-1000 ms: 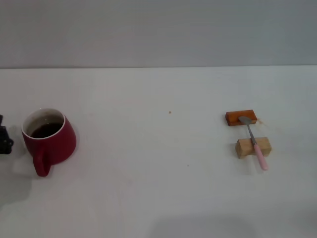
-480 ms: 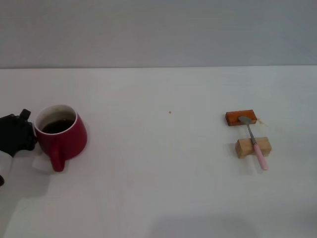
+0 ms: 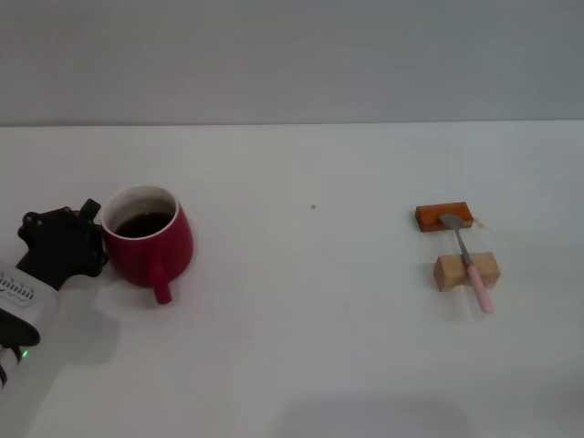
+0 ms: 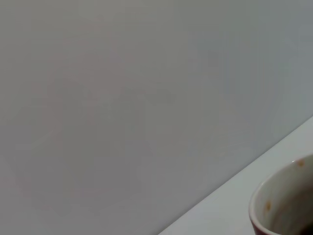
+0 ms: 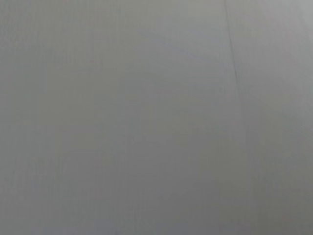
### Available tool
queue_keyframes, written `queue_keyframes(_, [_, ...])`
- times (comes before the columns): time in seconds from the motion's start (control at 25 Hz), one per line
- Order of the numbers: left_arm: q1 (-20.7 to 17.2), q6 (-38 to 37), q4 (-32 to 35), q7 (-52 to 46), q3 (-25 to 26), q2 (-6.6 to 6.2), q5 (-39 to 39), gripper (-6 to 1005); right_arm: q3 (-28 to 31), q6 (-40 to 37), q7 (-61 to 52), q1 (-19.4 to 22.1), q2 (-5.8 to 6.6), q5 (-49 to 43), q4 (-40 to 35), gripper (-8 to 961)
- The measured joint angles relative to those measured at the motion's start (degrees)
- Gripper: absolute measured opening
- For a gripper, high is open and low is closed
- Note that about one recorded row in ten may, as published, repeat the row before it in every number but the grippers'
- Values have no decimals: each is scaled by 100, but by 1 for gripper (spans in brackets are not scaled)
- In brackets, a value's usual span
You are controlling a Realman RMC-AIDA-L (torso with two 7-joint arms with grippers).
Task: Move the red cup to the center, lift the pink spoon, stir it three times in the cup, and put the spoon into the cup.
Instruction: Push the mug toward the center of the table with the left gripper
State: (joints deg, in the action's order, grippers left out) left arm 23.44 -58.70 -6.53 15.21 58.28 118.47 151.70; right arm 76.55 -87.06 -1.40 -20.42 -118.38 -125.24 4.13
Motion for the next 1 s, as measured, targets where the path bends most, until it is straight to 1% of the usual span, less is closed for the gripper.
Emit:
queue_keyframes(0.4, [-24,-11,-140,0,-240,13,-1,3,0,3,0,-21,0,0,14,684])
queue_keyframes(0.6, [-23,-3,-194,43,-260,10,-5,4,0,1,0,-23,-5,0,17,684])
queue_keyframes(0.8, [138,200,-114,324,-101,-48,-44,4,0,-2,0,1,-17,0,28,684])
queue_keyframes(0.84, [138,200,-114,324,-101,-48,-44,4,0,-2,0,1,-17,0,28,684])
queue_keyframes(1.0, [337,245,97,367,-27,-59,-10,5,0,-127,0,27,-28,1,23,684])
